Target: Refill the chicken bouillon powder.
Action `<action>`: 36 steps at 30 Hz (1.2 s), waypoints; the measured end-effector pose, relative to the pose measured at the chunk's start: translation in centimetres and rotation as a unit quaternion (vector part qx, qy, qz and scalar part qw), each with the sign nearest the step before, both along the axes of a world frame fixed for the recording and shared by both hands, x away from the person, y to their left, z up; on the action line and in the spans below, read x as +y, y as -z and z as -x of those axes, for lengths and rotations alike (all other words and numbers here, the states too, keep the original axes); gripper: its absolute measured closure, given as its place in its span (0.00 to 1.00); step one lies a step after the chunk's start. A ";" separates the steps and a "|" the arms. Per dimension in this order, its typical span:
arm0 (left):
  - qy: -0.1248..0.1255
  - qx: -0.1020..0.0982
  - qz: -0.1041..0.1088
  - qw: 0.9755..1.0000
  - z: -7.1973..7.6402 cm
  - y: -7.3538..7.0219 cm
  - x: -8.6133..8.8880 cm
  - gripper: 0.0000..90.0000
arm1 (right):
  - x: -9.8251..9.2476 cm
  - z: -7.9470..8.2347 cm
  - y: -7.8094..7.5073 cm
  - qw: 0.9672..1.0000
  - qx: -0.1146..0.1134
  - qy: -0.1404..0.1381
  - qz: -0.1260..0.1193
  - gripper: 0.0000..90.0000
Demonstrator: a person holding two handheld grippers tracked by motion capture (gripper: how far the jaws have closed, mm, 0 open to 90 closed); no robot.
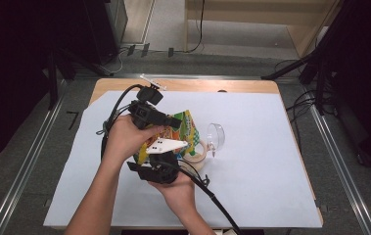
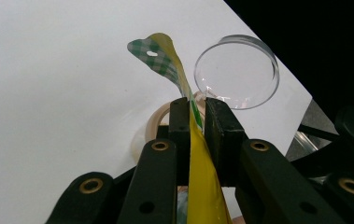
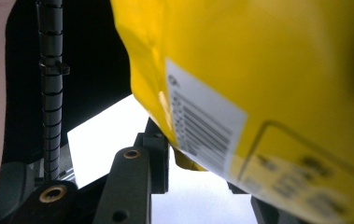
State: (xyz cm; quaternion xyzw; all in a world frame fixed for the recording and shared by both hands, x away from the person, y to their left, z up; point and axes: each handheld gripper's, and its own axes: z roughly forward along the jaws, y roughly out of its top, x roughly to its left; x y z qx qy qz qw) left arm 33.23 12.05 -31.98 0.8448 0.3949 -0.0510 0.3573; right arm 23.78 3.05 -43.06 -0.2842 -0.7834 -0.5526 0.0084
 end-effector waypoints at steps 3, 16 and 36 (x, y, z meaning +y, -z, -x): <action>-0.001 -0.003 -0.002 1.000 0.1 -0.1 -0.1 0.91 | -0.1 0.0 -0.1 1.000 0.001 -0.001 0.000 0.76; 0.003 -0.016 -0.016 1.000 0.4 -0.4 -0.3 0.90 | 0.2 0.2 -0.4 1.000 0.004 0.002 -0.004 0.76; 0.007 -0.008 -0.004 1.000 0.2 -0.1 -0.4 0.90 | -0.1 0.3 -0.5 1.000 0.009 0.005 -0.001 0.76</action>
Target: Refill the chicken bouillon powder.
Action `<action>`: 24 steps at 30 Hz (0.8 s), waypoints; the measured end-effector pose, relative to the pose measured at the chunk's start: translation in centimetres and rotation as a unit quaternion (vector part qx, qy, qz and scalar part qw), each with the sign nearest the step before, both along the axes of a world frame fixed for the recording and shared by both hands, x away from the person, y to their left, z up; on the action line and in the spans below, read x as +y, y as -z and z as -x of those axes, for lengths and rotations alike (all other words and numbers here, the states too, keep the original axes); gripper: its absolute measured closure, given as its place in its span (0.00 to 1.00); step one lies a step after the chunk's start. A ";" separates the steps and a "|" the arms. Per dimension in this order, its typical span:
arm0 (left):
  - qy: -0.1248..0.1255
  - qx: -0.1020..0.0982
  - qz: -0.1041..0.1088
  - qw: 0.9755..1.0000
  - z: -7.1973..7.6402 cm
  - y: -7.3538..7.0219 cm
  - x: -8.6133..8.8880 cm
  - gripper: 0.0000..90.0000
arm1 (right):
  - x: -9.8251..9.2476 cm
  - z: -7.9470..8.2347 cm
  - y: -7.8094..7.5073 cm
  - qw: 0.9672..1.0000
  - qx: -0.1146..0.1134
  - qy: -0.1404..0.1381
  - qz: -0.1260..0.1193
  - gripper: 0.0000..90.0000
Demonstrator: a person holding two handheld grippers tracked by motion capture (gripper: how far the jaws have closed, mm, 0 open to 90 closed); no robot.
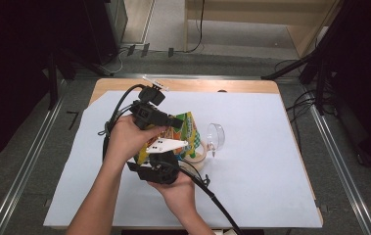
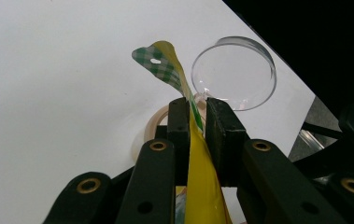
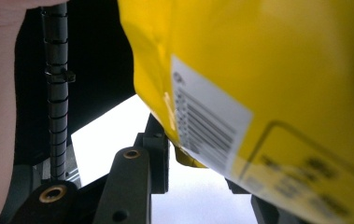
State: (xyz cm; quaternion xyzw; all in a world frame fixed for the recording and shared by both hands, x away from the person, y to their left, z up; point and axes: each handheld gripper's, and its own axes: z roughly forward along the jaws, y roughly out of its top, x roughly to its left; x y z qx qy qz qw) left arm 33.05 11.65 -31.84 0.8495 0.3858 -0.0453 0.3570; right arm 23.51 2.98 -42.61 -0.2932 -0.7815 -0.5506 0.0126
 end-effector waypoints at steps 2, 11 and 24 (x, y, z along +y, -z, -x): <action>0.000 0.003 0.001 1.000 0.0 0.0 0.0 0.89 | 0.0 0.0 0.0 1.000 0.000 0.000 0.000 0.76; -0.009 0.012 0.011 1.000 0.0 0.0 0.2 0.89 | 0.0 0.0 0.0 1.000 0.000 -0.001 0.000 0.76; -0.012 0.001 0.006 1.000 0.2 -0.3 0.2 0.89 | 0.2 0.0 -0.2 1.000 0.000 0.000 -0.005 0.76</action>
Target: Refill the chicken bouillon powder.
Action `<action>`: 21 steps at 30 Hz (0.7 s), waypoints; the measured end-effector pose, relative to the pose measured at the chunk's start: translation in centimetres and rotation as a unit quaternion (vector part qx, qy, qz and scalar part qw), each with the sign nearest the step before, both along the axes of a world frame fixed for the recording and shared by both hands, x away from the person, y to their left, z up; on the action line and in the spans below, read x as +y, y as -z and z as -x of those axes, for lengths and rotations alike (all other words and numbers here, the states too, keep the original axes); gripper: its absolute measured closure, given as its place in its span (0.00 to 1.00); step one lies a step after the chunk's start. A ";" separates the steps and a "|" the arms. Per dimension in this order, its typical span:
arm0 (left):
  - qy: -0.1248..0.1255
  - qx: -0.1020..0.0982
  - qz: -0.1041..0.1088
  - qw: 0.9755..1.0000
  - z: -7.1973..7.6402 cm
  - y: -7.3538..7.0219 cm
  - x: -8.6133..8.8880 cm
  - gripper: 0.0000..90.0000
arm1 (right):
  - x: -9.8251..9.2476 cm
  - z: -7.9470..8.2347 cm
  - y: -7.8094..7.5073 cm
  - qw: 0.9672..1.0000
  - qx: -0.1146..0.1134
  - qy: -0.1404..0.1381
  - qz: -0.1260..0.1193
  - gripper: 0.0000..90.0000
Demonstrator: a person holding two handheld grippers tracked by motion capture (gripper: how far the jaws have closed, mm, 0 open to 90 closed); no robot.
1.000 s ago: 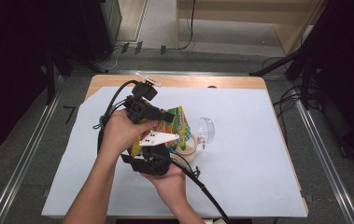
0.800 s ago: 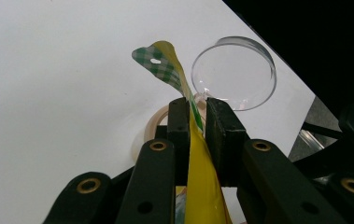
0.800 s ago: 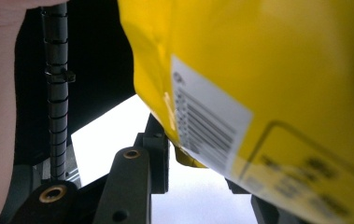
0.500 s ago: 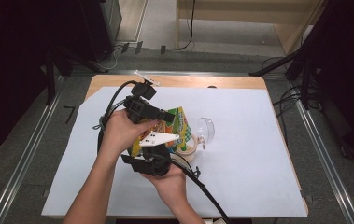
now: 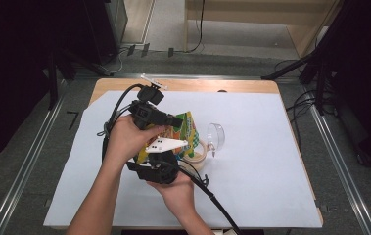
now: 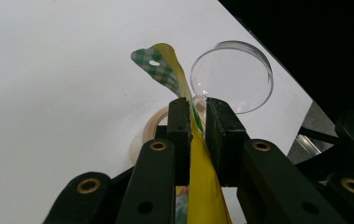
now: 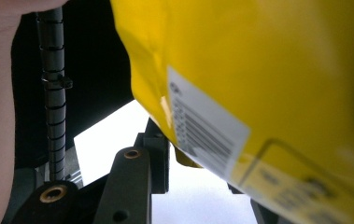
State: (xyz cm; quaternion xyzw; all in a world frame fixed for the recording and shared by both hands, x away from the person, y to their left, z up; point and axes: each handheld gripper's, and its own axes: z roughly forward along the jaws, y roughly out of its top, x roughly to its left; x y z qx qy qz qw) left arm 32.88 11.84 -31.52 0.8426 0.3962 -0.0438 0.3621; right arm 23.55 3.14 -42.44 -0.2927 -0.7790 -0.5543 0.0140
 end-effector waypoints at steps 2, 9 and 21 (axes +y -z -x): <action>-0.001 -0.001 0.000 1.000 0.0 -0.1 0.1 0.90 | 0.0 0.0 -0.1 1.000 0.001 -0.001 0.000 0.76; -0.003 0.001 0.003 1.000 -0.1 0.0 0.3 0.89 | 0.2 0.0 -0.2 1.000 0.000 -0.004 0.000 0.76; 0.001 -0.005 0.005 1.000 -0.2 0.0 0.0 0.89 | 0.0 -0.1 -0.1 1.000 -0.002 -0.002 0.005 0.76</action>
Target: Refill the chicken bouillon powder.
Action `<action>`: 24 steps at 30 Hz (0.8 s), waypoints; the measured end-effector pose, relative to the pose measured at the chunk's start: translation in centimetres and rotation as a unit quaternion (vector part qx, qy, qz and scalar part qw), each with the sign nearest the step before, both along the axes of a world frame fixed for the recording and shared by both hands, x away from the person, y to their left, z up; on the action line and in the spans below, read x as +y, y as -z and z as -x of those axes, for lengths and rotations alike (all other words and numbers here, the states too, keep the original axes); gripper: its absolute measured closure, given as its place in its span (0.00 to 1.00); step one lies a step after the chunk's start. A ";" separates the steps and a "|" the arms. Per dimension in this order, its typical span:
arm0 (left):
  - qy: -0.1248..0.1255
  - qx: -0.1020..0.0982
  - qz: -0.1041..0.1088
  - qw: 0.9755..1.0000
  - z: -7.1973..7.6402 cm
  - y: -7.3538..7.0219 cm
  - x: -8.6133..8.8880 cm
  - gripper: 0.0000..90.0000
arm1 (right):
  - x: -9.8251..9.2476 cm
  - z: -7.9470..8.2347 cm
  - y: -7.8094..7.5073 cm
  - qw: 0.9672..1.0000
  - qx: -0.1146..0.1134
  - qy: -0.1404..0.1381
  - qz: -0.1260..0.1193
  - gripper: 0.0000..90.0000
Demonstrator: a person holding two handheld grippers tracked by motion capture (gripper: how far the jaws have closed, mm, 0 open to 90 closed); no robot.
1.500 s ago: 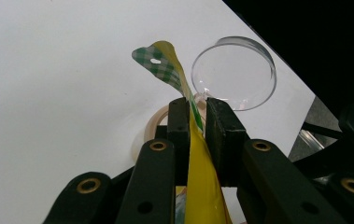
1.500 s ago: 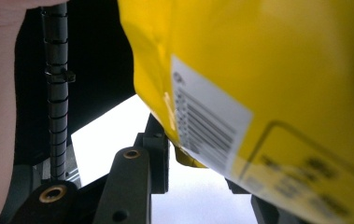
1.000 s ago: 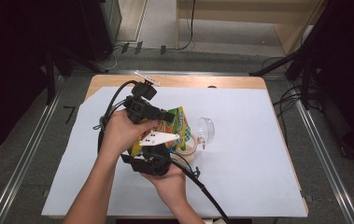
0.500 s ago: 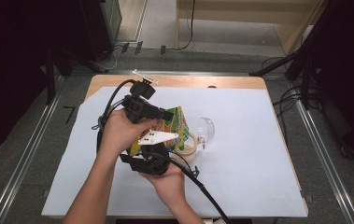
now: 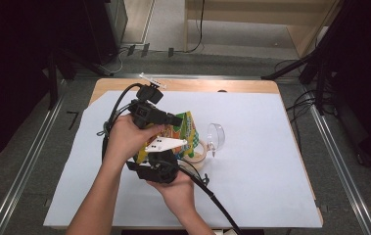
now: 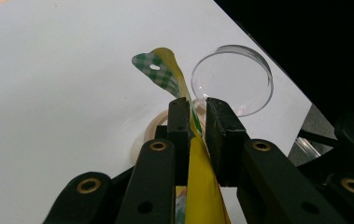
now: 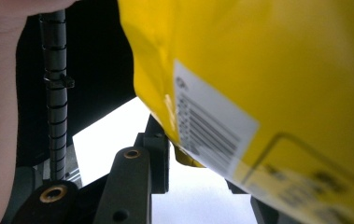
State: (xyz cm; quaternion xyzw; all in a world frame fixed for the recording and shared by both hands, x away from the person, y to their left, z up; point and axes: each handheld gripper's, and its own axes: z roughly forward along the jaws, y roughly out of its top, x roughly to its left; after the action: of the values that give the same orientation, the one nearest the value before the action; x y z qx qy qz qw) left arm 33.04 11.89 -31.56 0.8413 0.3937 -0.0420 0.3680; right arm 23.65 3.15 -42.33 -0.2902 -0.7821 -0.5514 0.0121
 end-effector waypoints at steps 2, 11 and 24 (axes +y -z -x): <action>-0.001 0.001 -0.001 1.000 0.0 0.0 -0.1 0.89 | -0.1 0.0 0.0 1.000 0.000 0.001 0.001 0.76; 0.004 -0.005 0.001 1.000 -0.2 0.0 -0.5 0.90 | -0.4 -0.2 0.1 1.000 0.001 0.006 0.000 0.76; 0.013 -0.011 0.003 1.000 -0.5 -0.2 -1.2 0.90 | -0.9 -0.4 0.0 1.000 -0.001 0.020 -0.002 0.76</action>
State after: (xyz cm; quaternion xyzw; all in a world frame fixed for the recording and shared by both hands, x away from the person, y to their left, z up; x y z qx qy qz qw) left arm 33.54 10.71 -31.37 0.8454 0.3791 -0.0390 0.3744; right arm 24.09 2.21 -42.33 -0.3049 -0.7753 -0.5531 0.0009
